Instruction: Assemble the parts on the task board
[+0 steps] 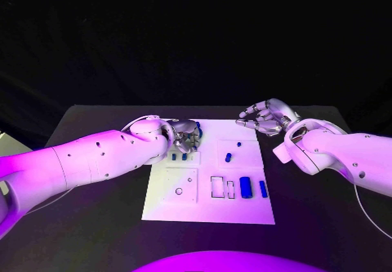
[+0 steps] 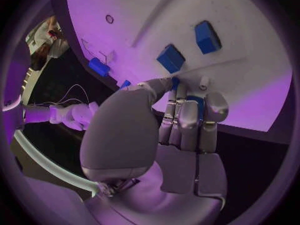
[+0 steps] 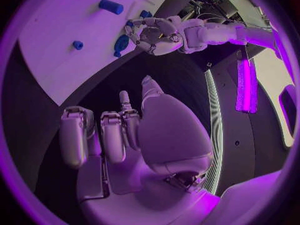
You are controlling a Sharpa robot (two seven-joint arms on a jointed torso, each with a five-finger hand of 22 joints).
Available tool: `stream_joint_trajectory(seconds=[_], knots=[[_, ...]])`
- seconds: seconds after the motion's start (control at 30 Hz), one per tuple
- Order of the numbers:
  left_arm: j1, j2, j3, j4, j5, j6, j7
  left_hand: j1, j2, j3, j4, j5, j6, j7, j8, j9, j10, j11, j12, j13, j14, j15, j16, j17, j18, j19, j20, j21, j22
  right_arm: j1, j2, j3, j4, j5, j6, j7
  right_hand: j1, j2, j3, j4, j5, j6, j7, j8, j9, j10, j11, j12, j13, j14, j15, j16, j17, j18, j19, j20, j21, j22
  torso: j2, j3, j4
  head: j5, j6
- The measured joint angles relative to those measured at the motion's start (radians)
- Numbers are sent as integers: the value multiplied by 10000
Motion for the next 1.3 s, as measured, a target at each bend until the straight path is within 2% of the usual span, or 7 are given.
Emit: stream_joint_trajectory(seconds=[0.23,0.57,0.73,0.87,1.13,1.3], knots=[[-6,19,-4,-16,-5,-18,0,37,60,37,-161,-3,210,-68,28,63,225,-122,12,71,55,-55,77,88,1,118,-49,78,142,-3,6,0,0,1,3,-1,0,0,0,0,0,0,0,0,0,0,0,0,0,0,0,0,0,0,0,0,0,0,-5,0,3,0,1],[-21,-6,-12,-65,-6,-229,68,53,76,186,-423,-51,243,-47,-88,74,369,-55,-212,73,55,-55,77,109,2,153,-83,184,225,-8,11,0,3,1,4,-1,0,0,0,0,0,0,0,0,0,0,0,0,0,0,0,0,3,0,0,0,0,2,-7,6,3,2,45],[-75,-170,-12,24,86,-528,205,-25,154,286,-521,-52,299,-15,-169,78,515,-47,-491,33,61,-61,77,109,2,153,-83,204,285,-11,11,0,6,1,4,-1,0,0,0,0,0,0,0,0,0,0,0,0,0,0,0,0,7,0,0,0,0,7,-7,6,0,6,87],[-96,-353,81,212,250,-781,351,-46,161,361,-537,-18,379,-21,-224,90,603,-68,-629,12,91,-90,77,85,3,153,-83,236,313,-16,10,0,6,1,3,0,0,0,0,0,0,0,0,0,0,0,0,0,0,0,0,0,7,0,0,0,0,7,-7,3,-1,-7,102],[-88,-907,455,799,741,-1040,578,-101,107,397,-572,-18,394,-23,-224,133,723,-53,-728,11,90,-90,77,32,3,224,-83,245,336,-24,-6,0,5,1,2,3,0,0,0,0,0,0,0,0,0,0,0,0,0,0,0,0,6,0,0,0,0,6,-10,4,4,-10,123],[-71,-1289,565,1023,1036,-1047,611,-261,81,408,-583,-18,495,-30,-242,147,816,-68,-840,11,90,-90,77,2,2,224,-83,271,341,-25,-31,0,16,2,2,3,0,0,0,0,0,0,0,-1,0,0,0,0,0,0,0,0,6,0,0,0,0,6,-12,7,20,-2,113]])
